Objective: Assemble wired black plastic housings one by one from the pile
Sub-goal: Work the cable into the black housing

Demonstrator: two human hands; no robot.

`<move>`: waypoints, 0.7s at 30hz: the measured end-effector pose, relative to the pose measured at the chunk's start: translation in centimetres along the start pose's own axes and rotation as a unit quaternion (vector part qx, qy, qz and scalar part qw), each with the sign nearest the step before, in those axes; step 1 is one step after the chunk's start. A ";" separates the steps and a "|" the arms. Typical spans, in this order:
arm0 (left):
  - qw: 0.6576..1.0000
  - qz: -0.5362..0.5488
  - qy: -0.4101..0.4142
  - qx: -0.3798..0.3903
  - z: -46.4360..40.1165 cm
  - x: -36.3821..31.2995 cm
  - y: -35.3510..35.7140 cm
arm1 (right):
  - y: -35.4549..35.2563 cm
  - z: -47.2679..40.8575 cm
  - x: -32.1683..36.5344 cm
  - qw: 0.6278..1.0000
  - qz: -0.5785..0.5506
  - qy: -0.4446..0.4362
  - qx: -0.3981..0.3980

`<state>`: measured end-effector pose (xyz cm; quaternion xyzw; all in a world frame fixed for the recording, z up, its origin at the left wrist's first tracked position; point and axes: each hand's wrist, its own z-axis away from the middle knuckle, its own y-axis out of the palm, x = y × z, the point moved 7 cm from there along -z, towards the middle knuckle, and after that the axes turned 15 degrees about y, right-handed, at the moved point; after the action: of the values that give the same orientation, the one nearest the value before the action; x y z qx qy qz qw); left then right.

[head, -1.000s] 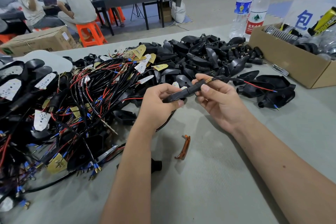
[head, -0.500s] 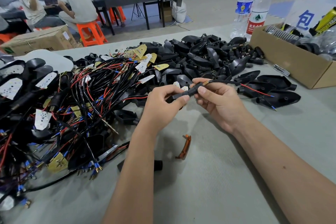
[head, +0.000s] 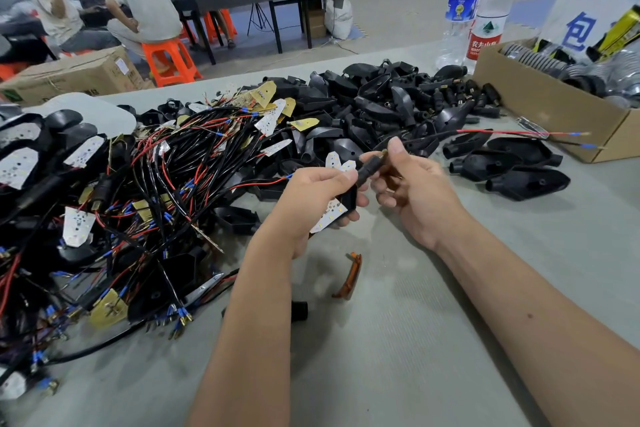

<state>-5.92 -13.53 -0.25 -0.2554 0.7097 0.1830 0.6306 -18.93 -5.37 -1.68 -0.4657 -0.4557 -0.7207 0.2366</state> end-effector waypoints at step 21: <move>0.994 -0.027 -0.001 0.110 0.4 -0.5 0.4 | 0.1 -0.1 -0.4 0.993 0.107 -0.046 -0.004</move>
<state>-5.79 -12.87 0.20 -0.2040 0.7177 0.0869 0.6602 -18.70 -5.56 -2.04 -0.5450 -0.4109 -0.6710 0.2897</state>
